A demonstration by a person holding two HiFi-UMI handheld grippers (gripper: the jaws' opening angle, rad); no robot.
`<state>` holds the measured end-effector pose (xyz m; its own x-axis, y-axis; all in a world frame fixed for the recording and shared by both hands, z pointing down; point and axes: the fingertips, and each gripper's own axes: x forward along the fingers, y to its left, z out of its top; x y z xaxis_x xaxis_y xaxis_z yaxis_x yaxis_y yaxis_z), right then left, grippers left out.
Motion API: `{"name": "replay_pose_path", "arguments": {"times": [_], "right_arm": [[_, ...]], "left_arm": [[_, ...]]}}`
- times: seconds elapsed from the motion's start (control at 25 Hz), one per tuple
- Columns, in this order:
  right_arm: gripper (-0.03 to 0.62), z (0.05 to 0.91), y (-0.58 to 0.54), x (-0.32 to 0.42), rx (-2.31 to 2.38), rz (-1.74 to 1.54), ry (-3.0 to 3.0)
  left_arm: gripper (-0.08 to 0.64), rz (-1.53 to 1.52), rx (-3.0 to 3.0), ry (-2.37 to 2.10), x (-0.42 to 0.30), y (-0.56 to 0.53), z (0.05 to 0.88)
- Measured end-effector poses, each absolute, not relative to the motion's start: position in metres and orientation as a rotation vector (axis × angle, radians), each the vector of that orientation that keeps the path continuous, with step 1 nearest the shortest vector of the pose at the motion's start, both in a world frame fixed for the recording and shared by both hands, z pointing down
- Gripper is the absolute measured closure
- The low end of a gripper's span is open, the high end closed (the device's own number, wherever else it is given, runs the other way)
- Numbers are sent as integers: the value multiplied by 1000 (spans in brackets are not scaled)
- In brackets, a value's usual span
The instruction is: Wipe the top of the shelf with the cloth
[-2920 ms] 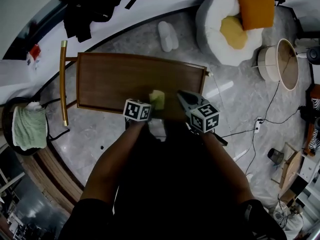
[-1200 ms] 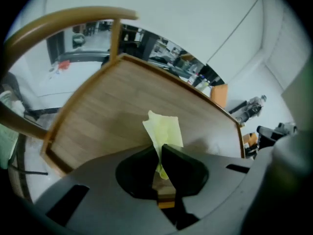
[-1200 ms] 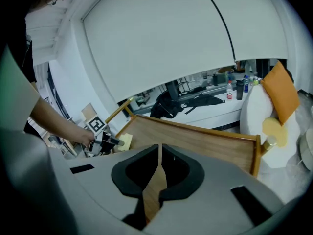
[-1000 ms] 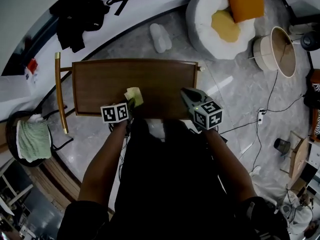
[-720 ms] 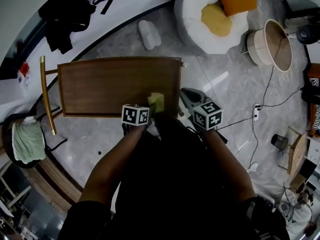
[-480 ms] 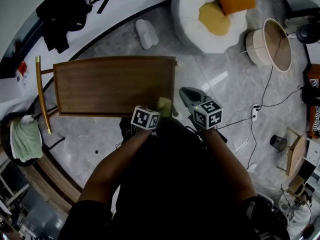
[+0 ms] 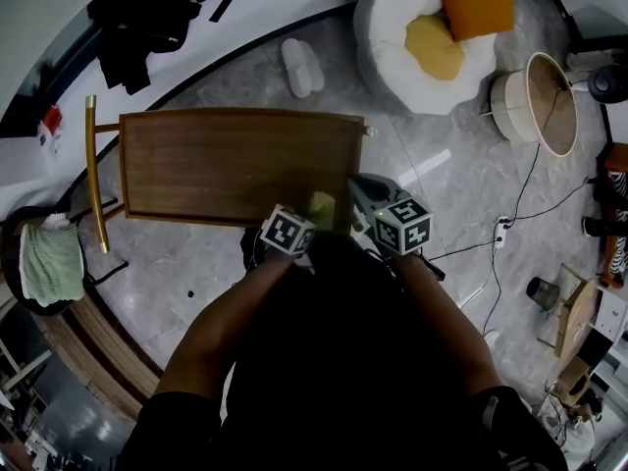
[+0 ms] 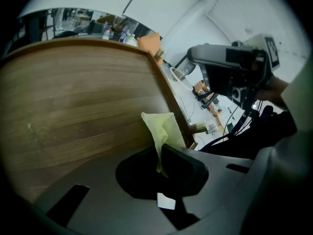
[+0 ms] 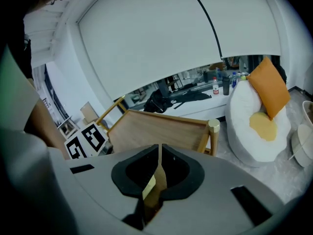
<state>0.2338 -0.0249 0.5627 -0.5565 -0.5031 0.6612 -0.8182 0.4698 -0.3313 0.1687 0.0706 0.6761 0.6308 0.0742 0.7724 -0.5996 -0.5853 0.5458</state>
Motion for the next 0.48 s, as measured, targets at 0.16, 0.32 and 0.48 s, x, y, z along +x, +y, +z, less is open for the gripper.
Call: {"name": "replay_pose_path", "arguments": {"times": [0.16,0.32,0.48], "right_arm": [[563,559,-33,208,1098,871,-2241],[563,557,-39,173,1083,869,-2247],[563,558,-46,128,1047,863,-2264]], "left_arm": [[532,989,1955,-446,124,64,682],[532,946,1948,-491,73,55,688],[532,948,1929,-555,6,44,692]]}}
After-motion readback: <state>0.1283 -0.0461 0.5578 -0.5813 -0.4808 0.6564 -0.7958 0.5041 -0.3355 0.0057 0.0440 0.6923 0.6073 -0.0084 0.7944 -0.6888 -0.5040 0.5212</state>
